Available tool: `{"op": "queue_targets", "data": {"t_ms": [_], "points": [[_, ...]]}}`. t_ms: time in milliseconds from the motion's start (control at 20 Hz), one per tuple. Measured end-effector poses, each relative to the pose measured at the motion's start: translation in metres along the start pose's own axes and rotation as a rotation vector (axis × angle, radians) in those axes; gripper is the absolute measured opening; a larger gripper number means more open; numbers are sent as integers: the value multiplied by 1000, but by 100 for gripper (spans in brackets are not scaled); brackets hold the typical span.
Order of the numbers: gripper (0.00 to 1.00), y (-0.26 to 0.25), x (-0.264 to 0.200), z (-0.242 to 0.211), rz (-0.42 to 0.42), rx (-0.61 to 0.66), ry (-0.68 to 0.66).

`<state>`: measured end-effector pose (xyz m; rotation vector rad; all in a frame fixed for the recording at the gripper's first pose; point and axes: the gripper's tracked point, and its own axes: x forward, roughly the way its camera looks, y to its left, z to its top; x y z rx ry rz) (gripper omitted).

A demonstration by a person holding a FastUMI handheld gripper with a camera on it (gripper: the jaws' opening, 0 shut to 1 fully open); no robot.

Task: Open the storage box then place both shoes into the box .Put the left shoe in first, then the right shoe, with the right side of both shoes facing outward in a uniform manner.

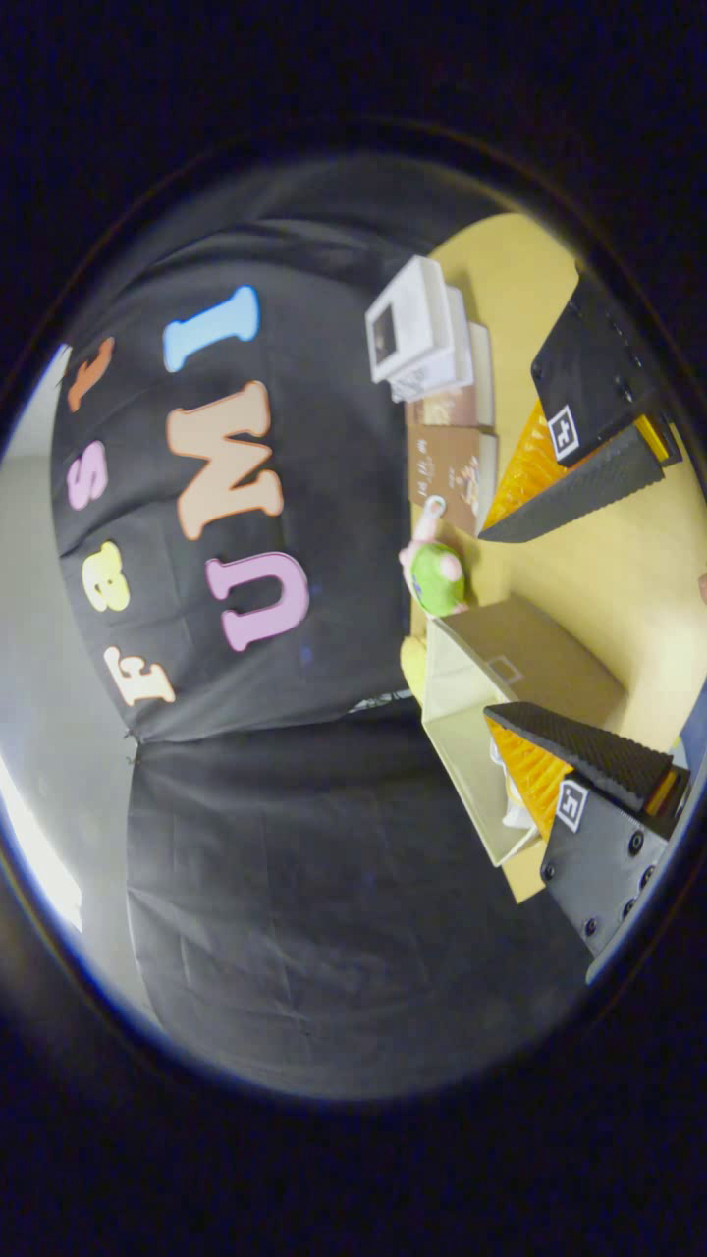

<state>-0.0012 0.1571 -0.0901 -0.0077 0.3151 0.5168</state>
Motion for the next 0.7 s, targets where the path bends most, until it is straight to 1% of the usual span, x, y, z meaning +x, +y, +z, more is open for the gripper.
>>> {"op": "queue_targets", "data": {"t_ms": [100,200,300,450,700], "points": [[100,-13,-16,12,-24,-162,-85],[100,-27,-29,13,-73,-295,-129],[100,-30,-38,5,-104,-352,-137],[100,-30,-50,4,-123,-343,-169],[100,-33,-59,5,-101,-194,-222]]}}
